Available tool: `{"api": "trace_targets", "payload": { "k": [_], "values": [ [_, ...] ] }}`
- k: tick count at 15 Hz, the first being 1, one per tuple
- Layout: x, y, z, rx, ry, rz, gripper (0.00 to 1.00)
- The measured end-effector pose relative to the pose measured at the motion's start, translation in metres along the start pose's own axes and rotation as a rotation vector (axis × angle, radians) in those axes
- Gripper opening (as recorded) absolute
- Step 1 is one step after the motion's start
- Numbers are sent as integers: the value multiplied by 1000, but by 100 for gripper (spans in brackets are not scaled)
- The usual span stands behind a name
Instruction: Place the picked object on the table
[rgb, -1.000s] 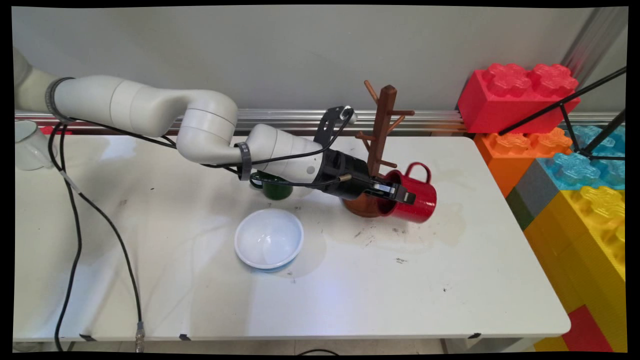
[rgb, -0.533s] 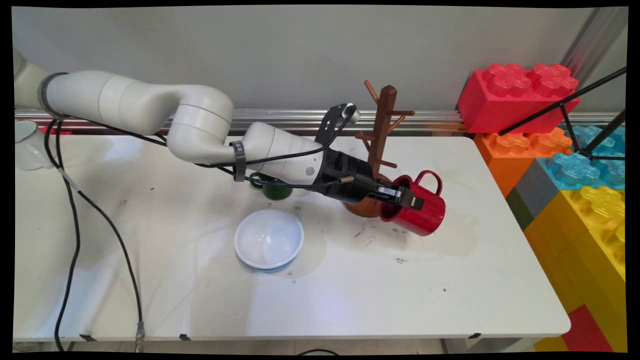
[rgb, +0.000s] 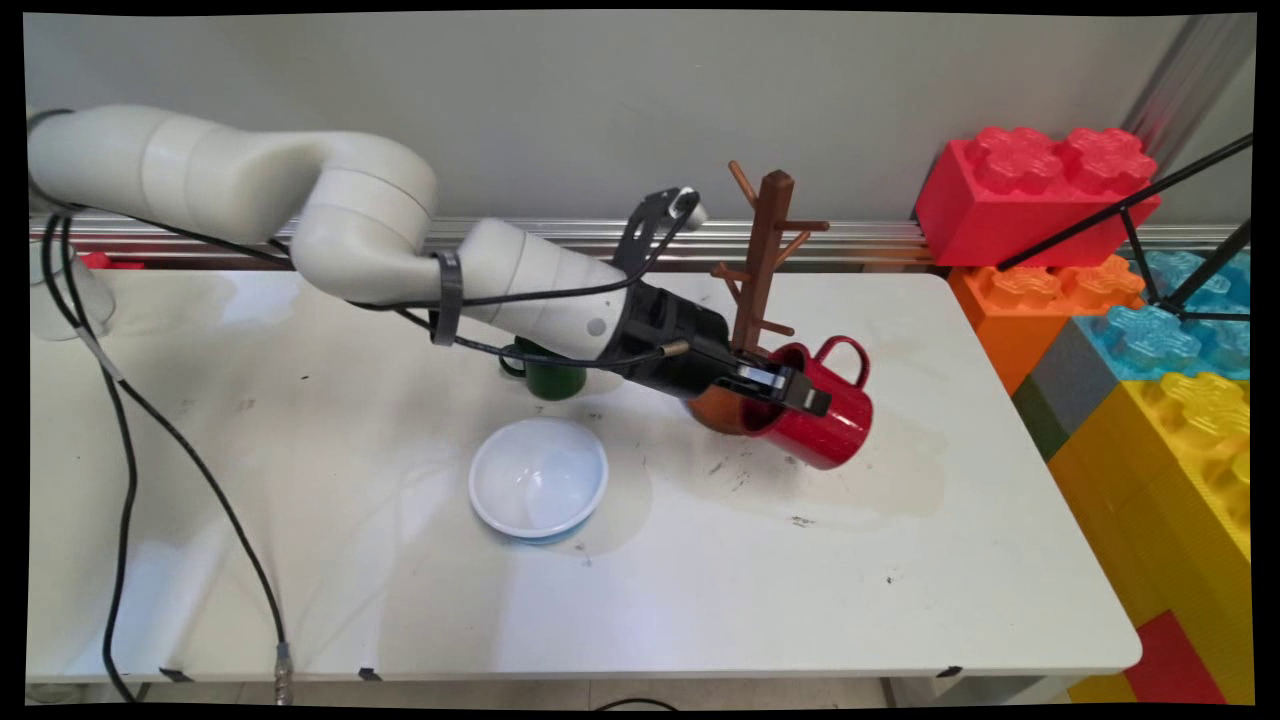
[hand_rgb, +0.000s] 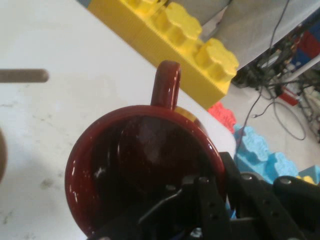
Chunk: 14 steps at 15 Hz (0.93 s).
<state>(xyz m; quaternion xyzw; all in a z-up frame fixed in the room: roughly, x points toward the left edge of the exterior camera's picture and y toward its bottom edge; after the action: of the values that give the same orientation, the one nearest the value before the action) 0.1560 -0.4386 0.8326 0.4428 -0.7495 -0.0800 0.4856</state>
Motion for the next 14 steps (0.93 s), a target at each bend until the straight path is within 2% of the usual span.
{"api": "trace_targets", "payload": {
  "k": [2, 4, 14],
  "values": [
    [0, -7, -10, 64, -41, 20, 0],
    [3, -6, -21, 86, -71, 32, 0],
    [32, 28, -48, 88, -115, 87, 0]
  ]
}}
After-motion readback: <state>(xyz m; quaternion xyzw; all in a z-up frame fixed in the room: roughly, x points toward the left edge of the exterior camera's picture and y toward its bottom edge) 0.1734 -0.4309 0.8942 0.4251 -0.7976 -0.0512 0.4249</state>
